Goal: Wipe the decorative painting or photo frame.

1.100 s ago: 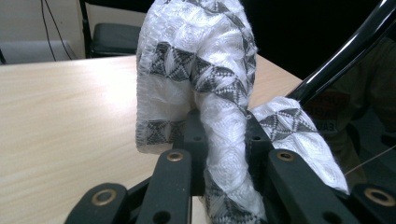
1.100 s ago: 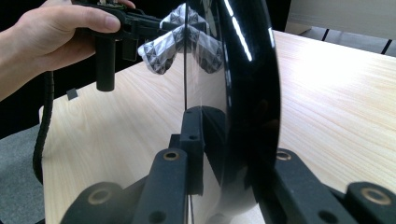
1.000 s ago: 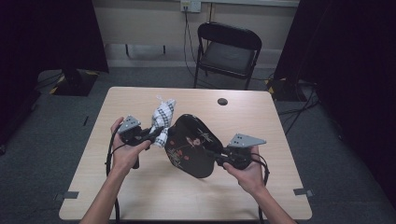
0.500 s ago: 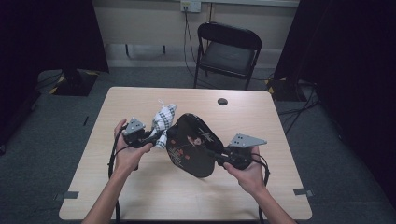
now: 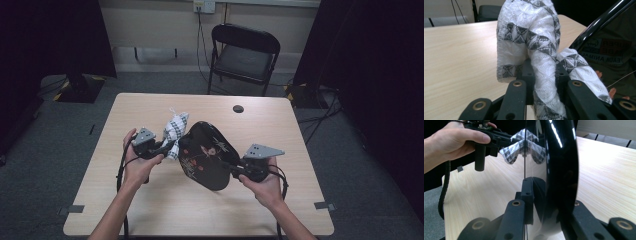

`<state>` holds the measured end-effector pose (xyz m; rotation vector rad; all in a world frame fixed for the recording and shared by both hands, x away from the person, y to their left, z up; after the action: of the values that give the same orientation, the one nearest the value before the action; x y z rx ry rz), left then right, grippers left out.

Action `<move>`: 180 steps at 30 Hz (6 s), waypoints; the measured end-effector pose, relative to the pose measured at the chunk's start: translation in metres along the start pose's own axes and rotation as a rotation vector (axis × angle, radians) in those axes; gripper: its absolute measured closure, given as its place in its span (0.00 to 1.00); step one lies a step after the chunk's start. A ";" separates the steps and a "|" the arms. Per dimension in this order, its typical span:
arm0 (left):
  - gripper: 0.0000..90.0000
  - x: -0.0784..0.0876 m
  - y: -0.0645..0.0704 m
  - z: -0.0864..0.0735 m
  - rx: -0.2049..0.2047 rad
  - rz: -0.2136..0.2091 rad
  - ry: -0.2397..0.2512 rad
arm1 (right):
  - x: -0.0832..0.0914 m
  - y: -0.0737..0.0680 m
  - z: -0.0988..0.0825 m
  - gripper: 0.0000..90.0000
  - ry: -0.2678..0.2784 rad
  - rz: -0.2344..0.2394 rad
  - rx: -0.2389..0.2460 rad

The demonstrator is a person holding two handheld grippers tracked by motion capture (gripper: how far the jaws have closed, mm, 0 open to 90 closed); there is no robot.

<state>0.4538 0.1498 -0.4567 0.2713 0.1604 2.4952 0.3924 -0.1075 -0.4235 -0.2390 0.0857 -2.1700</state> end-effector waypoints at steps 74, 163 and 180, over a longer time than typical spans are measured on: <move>0.85 -0.008 -0.001 -0.022 0.036 -0.024 -0.061 | -0.002 -0.001 -0.005 0.90 -0.024 0.010 -0.018; 0.85 -0.023 0.010 -0.070 0.024 -0.077 -0.242 | -0.002 0.001 -0.007 0.90 -0.031 0.003 -0.020; 0.85 -0.020 0.008 -0.064 0.036 -0.075 -0.231 | -0.002 0.001 -0.007 0.90 -0.031 0.003 -0.021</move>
<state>0.4503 0.1285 -0.5209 0.5550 0.1176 2.3671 0.3926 -0.1063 -0.4310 -0.2843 0.0909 -2.1631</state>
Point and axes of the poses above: each handheld gripper's, and its own axes: x roughly backward along the jaws, z roughly out of its top, y roughly to its right, the point moved 6 cm from there along -x, roughly forward along the jaws, and after that the axes turned 15 degrees about y, right-handed, at the moved point
